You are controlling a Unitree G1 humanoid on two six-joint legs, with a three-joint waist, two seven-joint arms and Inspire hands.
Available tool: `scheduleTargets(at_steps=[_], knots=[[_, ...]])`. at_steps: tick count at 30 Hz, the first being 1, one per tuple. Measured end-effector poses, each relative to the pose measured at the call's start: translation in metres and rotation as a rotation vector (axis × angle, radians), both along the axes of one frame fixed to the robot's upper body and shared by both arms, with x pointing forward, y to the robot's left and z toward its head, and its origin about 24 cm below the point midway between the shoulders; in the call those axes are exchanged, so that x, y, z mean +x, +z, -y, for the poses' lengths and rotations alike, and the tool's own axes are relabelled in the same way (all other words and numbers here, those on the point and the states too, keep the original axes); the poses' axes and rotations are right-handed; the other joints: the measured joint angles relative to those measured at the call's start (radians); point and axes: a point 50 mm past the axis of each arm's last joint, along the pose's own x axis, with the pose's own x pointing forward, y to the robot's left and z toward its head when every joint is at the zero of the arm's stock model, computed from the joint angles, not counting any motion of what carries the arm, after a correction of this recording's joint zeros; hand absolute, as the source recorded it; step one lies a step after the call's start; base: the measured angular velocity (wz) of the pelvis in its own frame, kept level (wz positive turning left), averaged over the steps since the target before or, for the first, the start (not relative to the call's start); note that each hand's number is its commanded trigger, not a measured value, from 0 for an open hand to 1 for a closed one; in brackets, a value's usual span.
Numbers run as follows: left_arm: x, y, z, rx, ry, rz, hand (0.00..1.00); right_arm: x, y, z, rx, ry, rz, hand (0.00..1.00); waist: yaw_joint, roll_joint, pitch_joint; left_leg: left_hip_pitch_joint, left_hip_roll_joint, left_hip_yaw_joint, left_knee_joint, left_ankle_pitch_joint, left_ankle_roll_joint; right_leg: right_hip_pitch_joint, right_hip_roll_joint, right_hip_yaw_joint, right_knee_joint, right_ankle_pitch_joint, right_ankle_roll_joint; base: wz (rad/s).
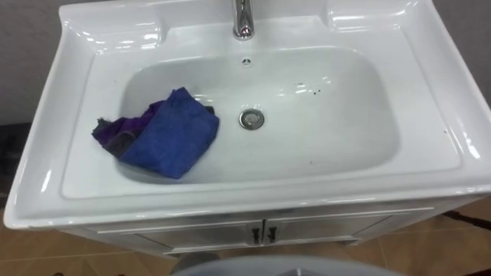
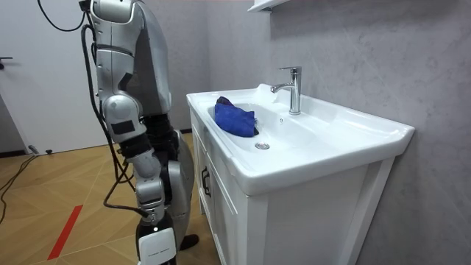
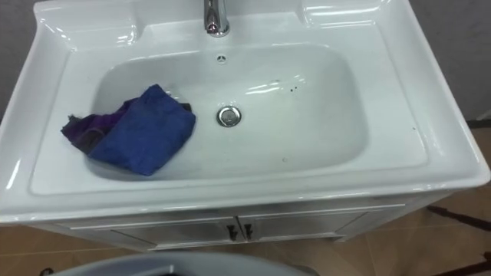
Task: Wipe basin
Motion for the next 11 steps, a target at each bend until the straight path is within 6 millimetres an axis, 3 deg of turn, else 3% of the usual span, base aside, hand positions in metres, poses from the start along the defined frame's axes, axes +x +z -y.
scheduleTargets(at_steps=[11], knots=[[-0.0041,-0.0026,0.0048,-0.053,-0.045,-0.055,0.00,0.0031,-0.0005,-0.0017,0.022,0.011,-0.003,0.00,0.000,-0.016,0.0021,-0.002,0.000,0.000,0.000,0.000,0.000,0.000,0.002,0.001,-0.003,0.000,0.000,0.00]])
